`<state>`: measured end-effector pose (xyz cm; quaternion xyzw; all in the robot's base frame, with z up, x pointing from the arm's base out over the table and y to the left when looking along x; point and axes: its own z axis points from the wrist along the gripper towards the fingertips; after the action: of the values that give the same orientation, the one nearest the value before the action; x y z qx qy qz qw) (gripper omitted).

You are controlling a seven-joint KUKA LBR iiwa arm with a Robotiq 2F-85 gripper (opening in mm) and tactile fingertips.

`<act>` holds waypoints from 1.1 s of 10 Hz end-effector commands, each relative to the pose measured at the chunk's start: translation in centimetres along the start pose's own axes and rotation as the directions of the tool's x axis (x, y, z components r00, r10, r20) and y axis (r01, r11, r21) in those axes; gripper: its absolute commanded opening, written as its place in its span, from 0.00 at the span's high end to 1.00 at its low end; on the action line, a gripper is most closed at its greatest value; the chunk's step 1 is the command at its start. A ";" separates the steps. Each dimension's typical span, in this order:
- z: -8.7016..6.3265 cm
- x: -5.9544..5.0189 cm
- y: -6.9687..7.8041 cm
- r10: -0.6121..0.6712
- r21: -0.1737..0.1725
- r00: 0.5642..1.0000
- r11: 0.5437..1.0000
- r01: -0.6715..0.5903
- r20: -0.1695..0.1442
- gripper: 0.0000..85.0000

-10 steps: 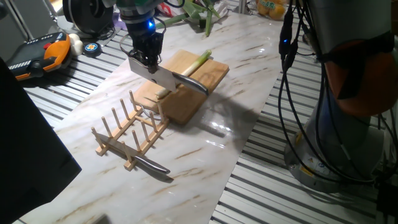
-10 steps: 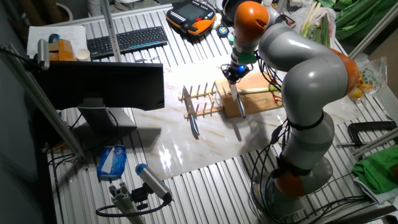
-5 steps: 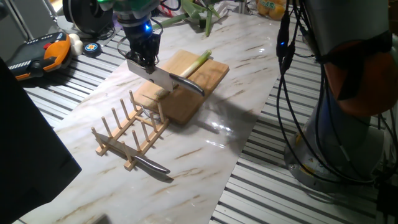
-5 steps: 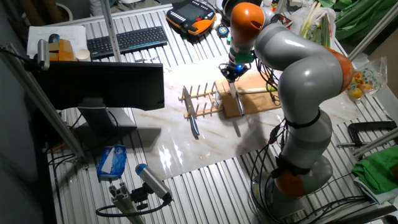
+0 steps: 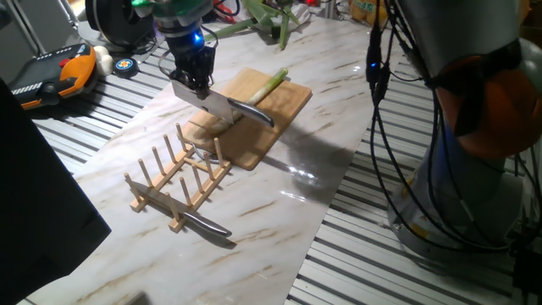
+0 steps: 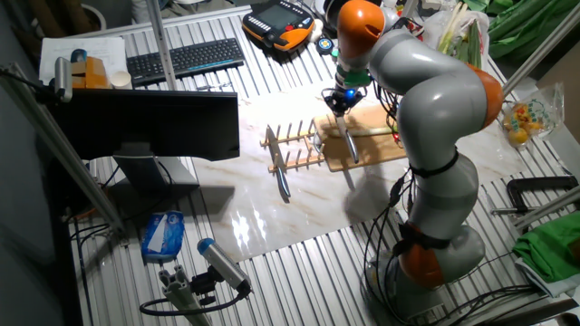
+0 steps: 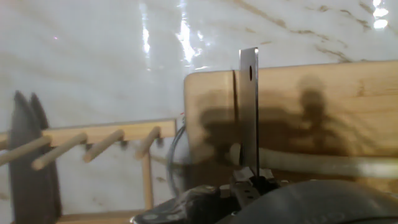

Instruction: Chop the scallions

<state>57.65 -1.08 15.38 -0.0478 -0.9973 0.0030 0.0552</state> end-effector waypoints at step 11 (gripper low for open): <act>0.3 1.0 -1.7 -0.029 -0.020 0.992 0.999 0.032 0.125 0.99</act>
<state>56.54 -2.62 15.20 -0.0331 -0.9994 -0.0057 -0.0079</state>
